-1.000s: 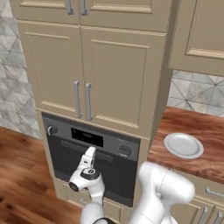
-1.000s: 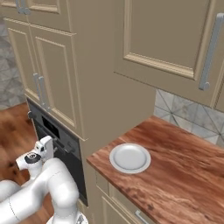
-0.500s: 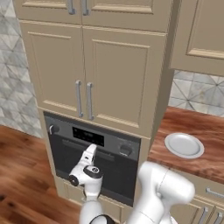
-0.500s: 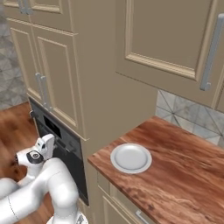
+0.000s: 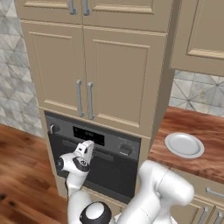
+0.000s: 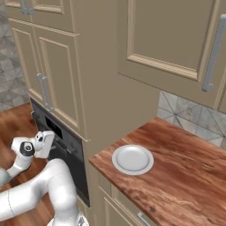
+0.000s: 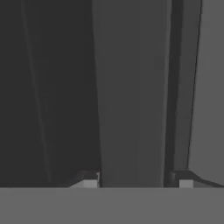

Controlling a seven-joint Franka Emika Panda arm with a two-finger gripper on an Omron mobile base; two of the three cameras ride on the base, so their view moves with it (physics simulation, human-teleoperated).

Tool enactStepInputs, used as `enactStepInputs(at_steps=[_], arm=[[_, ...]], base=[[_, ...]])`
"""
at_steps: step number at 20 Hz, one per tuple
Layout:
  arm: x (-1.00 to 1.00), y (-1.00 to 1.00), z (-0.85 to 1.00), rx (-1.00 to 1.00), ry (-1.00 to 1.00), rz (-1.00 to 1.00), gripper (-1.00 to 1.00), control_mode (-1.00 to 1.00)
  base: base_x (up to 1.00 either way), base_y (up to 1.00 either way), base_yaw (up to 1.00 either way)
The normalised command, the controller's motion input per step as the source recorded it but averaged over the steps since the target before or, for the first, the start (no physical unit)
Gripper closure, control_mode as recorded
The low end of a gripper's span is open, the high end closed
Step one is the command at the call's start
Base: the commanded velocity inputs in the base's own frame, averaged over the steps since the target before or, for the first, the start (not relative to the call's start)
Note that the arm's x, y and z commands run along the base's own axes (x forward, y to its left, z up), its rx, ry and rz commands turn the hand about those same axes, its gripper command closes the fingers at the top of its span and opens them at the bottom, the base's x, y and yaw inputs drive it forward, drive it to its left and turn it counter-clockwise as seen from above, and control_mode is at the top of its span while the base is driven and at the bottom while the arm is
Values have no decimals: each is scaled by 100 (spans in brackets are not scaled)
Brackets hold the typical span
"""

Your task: Take the baked cake out of the oven and place it on the plate for cooling. Then close the oven door.

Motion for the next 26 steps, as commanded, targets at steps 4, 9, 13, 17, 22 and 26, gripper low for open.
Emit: enactStepInputs(at_steps=[4,9,13,17,22,26], arm=[[0,100,-93,-18,40,0,100,-100],[-26,100,-100,-35,44,0,100,-100],[-61,100,-100,-44,44,0,100,-100],[-68,100,-100,-44,47,0,100,-100],[-65,100,-100,-44,47,0,100,-100],[-60,93,-100,-45,53,0,100,-100]], base=[[0,0,0],[0,0,0],[0,0,0],[0,0,0],[0,0,0],[0,0,0]])
